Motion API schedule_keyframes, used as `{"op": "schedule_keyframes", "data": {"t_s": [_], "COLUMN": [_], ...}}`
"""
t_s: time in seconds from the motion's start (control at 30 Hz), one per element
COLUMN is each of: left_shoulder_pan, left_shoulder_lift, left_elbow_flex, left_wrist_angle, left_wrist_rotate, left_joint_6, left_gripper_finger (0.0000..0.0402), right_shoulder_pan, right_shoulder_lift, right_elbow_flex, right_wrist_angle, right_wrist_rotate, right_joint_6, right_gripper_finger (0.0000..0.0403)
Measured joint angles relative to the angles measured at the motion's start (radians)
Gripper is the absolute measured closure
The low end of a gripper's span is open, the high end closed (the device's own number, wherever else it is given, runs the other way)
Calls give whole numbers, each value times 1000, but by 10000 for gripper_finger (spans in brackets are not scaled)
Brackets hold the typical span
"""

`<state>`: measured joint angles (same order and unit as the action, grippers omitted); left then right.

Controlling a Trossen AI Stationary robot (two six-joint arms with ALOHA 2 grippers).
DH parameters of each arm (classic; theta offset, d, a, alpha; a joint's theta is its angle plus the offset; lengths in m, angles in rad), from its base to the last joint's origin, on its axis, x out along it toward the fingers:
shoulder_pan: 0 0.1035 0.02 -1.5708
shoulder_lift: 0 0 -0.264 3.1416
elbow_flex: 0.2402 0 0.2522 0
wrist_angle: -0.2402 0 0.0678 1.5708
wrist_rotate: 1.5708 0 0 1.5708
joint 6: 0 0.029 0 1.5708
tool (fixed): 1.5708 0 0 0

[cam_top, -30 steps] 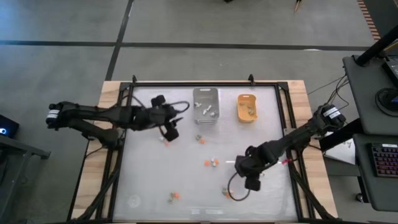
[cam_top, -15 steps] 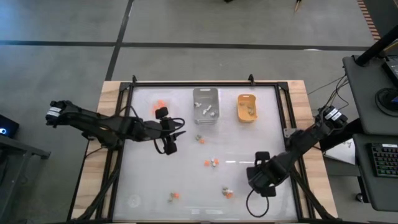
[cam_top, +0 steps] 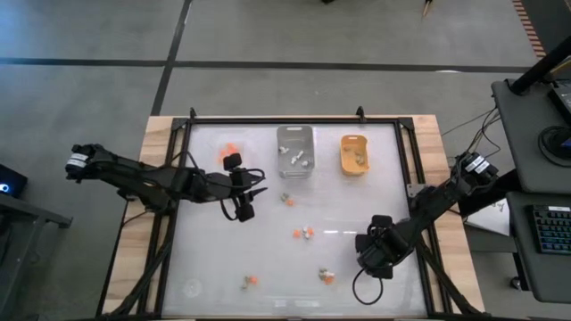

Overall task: Sort Halloween decoration
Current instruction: Put the white skeleton toy into the gray bin

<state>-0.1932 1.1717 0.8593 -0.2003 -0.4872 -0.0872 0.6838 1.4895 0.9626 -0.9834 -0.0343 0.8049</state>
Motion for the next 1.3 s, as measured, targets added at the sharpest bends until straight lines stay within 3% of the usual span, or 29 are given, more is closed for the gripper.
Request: {"op": "schedule_keyframes", "data": {"t_s": [0.77,1.17,1.3], "left_shoulder_pan": [0,0,0], "left_shoulder_lift": [5,5,5], "left_elbow_flex": [0,0,0], "left_wrist_angle": [0,8,8], "left_wrist_rotate": [-1,-2,-2], "left_joint_6": [0,0,0], "left_gripper_finger": [281,281,281], "right_shoulder_pan": [8,8,8], "right_shoulder_lift": [2,1,-5], "right_elbow_flex": [-154,-156,-146], "right_wrist_angle": [163,185,184], "right_wrist_rotate": [-26,-48,-55], "right_joint_6": [68,52,52], "right_gripper_finger": [270,378,388]}}
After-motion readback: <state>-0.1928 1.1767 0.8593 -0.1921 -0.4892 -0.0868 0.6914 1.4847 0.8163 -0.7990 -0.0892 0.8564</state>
